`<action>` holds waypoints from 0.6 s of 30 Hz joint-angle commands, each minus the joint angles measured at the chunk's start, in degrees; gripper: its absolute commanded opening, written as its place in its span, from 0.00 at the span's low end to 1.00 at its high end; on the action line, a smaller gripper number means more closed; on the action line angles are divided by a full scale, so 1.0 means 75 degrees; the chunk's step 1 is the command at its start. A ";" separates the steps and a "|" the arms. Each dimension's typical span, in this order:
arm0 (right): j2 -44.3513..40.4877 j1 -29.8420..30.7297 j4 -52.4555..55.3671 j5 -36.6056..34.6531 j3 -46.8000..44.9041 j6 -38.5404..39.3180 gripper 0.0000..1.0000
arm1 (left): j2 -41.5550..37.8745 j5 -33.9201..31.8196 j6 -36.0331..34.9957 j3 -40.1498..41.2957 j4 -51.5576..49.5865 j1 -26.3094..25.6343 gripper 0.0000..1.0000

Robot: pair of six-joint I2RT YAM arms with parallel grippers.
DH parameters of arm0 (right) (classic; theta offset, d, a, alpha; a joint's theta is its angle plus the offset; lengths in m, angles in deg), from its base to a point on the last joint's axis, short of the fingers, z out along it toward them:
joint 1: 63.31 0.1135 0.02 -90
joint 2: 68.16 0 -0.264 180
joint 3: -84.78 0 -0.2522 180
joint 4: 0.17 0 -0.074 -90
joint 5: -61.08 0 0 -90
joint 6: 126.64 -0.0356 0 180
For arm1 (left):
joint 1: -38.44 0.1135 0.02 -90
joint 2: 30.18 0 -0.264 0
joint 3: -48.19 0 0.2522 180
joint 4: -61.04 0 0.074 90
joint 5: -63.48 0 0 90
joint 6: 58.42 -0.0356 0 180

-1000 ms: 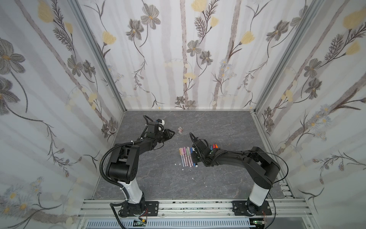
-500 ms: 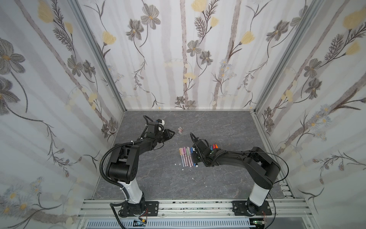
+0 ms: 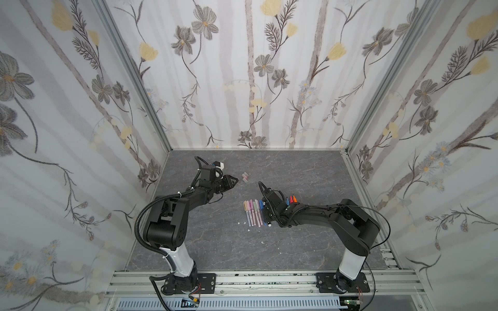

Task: Remove pen caps from pens
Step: Pick up the pen from the center of the table.

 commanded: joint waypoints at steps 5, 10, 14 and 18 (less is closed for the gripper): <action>0.0210 -0.0009 0.0646 -0.0166 -0.0022 -0.0005 0.24 | -0.0234 0.0194 -0.0152 -0.0080 -0.0153 -0.0075 0.35; 0.0130 -0.0004 0.0853 -0.0364 -0.0073 0.0078 0.14 | -0.0364 0.0194 -0.0216 -0.0092 -0.0306 -0.0151 0.35; -0.0215 -0.0103 0.0865 -0.0373 -0.0173 0.0148 0.08 | -0.0461 0.0324 -0.0235 -0.0118 -0.0385 -0.0207 0.35; -0.0796 -0.0470 0.0807 -0.0202 -0.0288 0.0307 0.07 | -0.0533 0.0507 -0.0209 -0.0138 -0.0435 -0.0399 0.35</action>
